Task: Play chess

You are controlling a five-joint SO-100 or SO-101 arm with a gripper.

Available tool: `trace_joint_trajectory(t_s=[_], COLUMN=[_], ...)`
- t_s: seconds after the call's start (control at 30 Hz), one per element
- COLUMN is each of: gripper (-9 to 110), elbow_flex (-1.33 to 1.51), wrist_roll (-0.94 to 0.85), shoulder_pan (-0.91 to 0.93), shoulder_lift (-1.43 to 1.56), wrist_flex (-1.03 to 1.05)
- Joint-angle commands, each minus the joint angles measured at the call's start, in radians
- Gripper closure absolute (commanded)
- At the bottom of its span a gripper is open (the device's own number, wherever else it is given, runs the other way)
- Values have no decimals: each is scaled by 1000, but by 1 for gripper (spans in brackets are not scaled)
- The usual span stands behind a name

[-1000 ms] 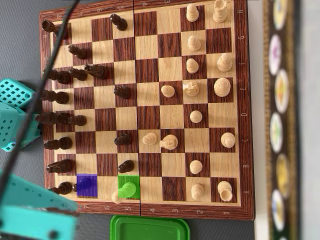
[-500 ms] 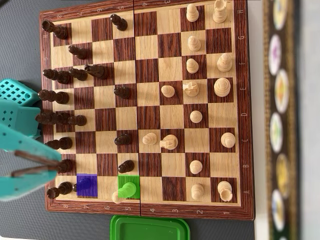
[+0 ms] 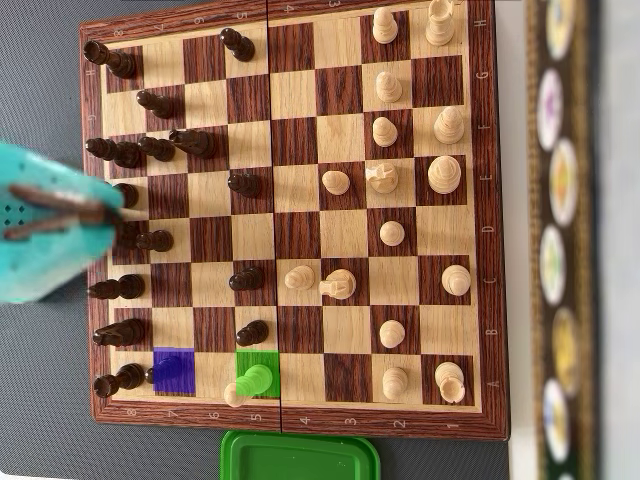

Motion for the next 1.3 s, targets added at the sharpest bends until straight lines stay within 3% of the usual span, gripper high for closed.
trace_joint_trajectory(t_s=[0.0,0.17,0.4,1.27], gripper=[100,94,93,93], elbow_flex=[83,250,296,672], wrist_roll=[11,11,55,48], shoulder_pan=[-55,-92,-114,-98], shoulder_lift=[71,156,253,488], wrist_flex=[-213,-451,-546,-1405])
